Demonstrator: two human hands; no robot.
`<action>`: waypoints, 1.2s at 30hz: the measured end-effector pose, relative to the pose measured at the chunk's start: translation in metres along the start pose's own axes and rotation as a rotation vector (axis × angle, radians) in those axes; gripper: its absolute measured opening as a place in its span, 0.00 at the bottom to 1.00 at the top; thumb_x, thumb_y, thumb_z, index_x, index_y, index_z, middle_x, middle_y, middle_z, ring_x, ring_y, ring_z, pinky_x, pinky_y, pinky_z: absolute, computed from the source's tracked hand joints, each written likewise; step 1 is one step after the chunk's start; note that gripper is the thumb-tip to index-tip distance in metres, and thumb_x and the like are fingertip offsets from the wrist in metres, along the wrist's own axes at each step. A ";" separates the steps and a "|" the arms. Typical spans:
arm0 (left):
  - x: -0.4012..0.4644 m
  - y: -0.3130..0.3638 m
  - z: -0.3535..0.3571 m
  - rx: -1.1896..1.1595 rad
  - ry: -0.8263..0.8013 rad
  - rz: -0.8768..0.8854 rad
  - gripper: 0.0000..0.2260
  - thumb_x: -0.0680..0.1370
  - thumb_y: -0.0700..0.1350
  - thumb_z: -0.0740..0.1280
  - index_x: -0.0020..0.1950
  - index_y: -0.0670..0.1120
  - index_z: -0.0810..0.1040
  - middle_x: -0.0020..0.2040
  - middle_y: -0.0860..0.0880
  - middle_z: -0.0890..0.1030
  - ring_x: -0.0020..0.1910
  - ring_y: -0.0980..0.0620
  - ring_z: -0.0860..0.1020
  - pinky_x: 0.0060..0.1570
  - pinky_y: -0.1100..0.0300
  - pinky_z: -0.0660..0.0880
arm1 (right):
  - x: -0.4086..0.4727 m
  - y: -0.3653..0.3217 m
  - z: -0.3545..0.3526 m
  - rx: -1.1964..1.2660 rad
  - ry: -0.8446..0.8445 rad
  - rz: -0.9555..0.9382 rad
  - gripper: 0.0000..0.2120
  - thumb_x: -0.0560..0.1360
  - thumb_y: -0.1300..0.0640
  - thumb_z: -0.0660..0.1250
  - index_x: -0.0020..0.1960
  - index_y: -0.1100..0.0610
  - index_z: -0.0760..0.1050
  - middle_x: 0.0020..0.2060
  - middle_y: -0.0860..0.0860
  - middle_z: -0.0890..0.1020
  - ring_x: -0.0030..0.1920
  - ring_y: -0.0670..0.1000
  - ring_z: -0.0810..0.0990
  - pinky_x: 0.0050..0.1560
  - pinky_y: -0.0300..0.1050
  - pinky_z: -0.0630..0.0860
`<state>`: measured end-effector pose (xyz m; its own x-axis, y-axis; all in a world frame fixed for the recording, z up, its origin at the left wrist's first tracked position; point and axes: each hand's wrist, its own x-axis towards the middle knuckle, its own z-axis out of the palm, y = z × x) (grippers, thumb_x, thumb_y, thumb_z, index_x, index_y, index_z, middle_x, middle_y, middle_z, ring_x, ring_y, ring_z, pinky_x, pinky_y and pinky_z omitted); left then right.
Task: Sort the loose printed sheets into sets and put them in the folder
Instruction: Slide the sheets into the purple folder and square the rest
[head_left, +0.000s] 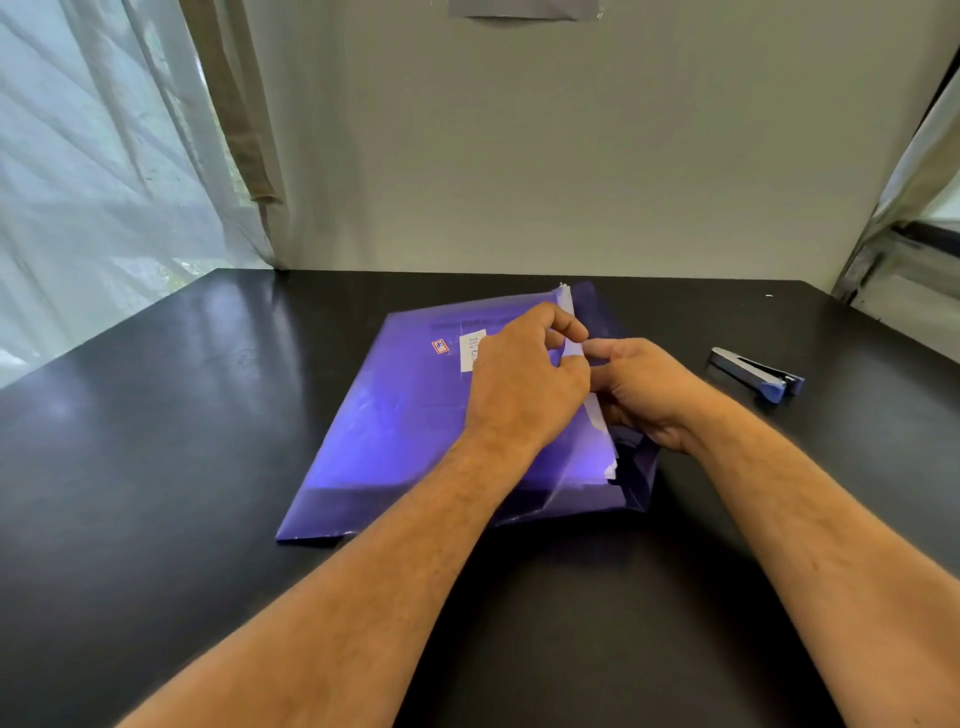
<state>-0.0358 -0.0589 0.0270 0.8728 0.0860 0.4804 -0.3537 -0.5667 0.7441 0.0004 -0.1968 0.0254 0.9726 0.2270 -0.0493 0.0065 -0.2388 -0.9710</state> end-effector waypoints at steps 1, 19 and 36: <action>0.000 0.000 0.001 -0.002 0.004 0.004 0.09 0.76 0.41 0.67 0.52 0.53 0.80 0.43 0.59 0.76 0.42 0.58 0.78 0.35 0.75 0.68 | 0.000 0.001 -0.001 0.002 -0.006 0.005 0.15 0.80 0.70 0.60 0.59 0.60 0.81 0.35 0.56 0.84 0.27 0.47 0.81 0.24 0.37 0.74; 0.003 -0.005 0.007 0.016 -0.036 0.071 0.07 0.72 0.39 0.69 0.46 0.50 0.81 0.37 0.57 0.79 0.41 0.58 0.79 0.43 0.68 0.76 | 0.011 0.006 0.016 -0.180 0.138 -0.018 0.16 0.77 0.69 0.60 0.44 0.54 0.83 0.30 0.54 0.81 0.30 0.51 0.77 0.31 0.42 0.74; 0.004 -0.012 0.011 -0.062 -0.046 0.081 0.09 0.71 0.38 0.68 0.45 0.50 0.82 0.40 0.55 0.83 0.29 0.61 0.76 0.36 0.71 0.75 | 0.004 -0.001 0.018 -0.149 0.115 0.004 0.20 0.75 0.73 0.58 0.36 0.53 0.80 0.23 0.49 0.78 0.22 0.44 0.74 0.22 0.35 0.69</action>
<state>-0.0247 -0.0608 0.0145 0.8545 0.0032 0.5194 -0.4427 -0.5186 0.7315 0.0001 -0.1791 0.0219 0.9928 0.1181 -0.0175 0.0287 -0.3784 -0.9252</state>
